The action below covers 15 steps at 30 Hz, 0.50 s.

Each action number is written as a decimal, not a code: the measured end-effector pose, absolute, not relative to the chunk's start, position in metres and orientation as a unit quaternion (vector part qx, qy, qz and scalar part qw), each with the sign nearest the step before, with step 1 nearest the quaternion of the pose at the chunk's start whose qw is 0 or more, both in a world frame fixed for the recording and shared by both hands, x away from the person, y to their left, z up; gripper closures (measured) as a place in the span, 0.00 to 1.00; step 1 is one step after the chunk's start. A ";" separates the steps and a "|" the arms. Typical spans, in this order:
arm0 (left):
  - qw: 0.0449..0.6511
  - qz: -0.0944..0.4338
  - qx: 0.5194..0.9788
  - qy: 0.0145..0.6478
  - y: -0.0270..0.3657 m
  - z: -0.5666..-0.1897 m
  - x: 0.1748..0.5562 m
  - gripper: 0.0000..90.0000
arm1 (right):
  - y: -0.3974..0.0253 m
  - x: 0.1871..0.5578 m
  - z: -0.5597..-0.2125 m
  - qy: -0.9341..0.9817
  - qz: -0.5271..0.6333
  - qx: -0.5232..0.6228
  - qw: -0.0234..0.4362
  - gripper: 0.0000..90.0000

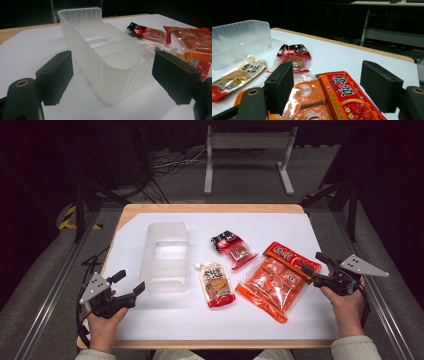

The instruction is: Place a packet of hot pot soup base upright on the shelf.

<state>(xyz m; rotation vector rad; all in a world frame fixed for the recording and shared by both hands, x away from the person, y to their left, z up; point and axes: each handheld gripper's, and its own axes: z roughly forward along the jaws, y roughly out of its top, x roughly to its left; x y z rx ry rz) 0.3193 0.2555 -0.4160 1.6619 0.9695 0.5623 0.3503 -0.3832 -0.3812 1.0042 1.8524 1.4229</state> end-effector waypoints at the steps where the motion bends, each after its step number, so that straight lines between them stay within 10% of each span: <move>1: 0.538 0.236 0.699 0.408 0.256 -0.416 0.319 0.20 | -0.385 0.352 -0.381 0.695 0.535 0.380 0.295 0.30; 15: 0.530 0.231 0.703 0.415 0.254 -0.420 0.321 0.20 | -0.395 0.371 -0.387 0.687 0.515 0.395 0.326 0.32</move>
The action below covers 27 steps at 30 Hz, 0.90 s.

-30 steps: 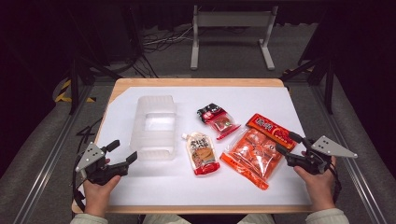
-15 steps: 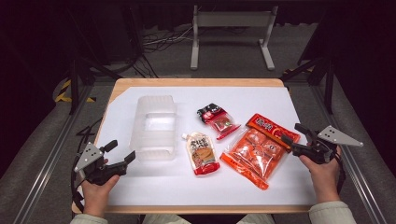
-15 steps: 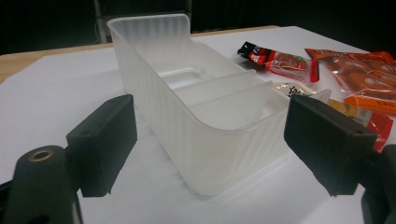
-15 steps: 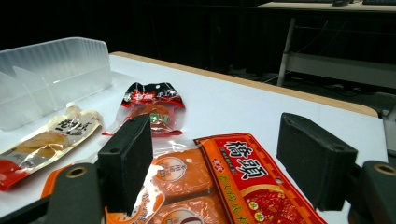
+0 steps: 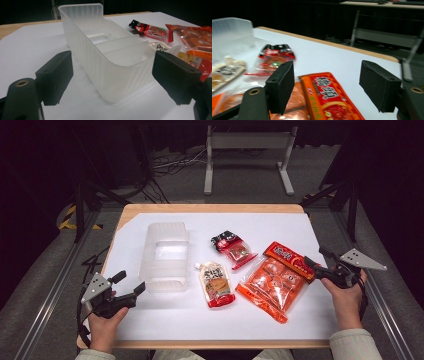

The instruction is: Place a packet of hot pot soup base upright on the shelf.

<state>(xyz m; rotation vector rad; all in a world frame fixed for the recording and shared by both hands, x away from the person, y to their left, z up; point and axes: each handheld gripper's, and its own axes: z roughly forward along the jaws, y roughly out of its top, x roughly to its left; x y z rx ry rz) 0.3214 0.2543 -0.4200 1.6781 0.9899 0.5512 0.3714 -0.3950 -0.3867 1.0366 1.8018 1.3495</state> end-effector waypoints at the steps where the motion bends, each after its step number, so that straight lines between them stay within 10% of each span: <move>1: 0.530 0.231 0.703 0.415 0.254 -0.420 0.321 0.20 | -0.397 0.373 -0.388 0.687 0.510 0.401 0.327 0.32; 27: 0.523 0.226 0.713 0.410 0.248 -0.423 0.324 0.20 | -0.422 0.392 -0.425 0.693 0.431 0.513 0.266 0.30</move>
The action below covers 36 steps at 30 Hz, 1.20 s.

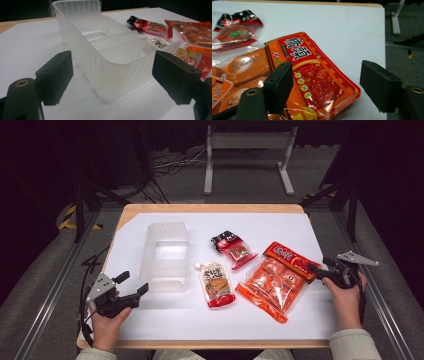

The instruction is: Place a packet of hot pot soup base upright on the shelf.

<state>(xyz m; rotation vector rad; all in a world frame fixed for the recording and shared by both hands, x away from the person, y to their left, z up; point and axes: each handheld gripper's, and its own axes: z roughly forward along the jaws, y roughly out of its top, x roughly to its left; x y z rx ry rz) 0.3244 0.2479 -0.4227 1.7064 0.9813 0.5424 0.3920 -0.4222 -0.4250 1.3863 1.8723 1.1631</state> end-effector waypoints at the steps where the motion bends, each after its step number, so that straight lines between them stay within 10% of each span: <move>1: 0.522 0.226 0.713 0.410 0.248 -0.423 0.324 0.20 | -0.423 0.393 -0.427 0.691 0.431 0.519 0.259 0.30; 36: 0.519 0.228 0.712 0.414 0.249 -0.424 0.322 0.20 | -0.419 0.403 -0.440 0.679 0.472 0.546 0.135 0.36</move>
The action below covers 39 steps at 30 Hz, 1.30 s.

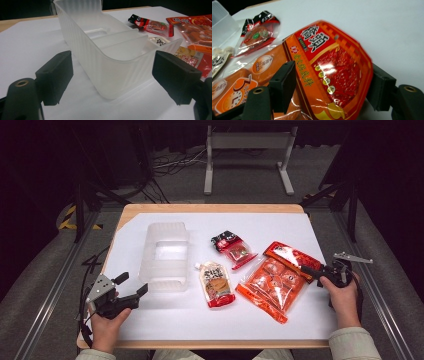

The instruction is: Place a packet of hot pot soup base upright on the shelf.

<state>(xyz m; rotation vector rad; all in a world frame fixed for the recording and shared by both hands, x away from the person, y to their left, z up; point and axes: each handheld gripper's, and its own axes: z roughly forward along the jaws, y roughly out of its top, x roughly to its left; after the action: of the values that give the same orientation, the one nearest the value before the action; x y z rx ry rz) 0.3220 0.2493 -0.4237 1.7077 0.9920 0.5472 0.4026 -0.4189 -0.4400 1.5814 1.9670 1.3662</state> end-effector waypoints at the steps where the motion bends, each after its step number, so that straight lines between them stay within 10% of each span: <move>1: 0.519 0.229 0.712 0.414 0.249 -0.424 0.322 0.20 | -0.418 0.403 -0.441 0.677 0.474 0.547 0.133 0.36; 15: 0.516 0.233 0.707 0.424 0.257 -0.425 0.313 0.20 | -0.412 0.410 -0.436 0.697 0.494 0.504 0.125 0.63; 22: 0.514 0.234 0.708 0.424 0.255 -0.425 0.313 0.20 | -0.409 0.410 -0.435 0.720 0.455 0.500 0.155 0.92; 39: 0.517 0.229 0.710 0.420 0.253 -0.425 0.318 0.18 | -0.403 0.406 -0.423 0.726 0.427 0.498 0.208 1.00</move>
<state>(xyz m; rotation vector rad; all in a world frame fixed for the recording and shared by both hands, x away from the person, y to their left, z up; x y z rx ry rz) 0.3175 0.2526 -0.4251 1.7036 1.0081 0.5503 0.4060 -0.4025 -0.4233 1.3863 2.0204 1.1877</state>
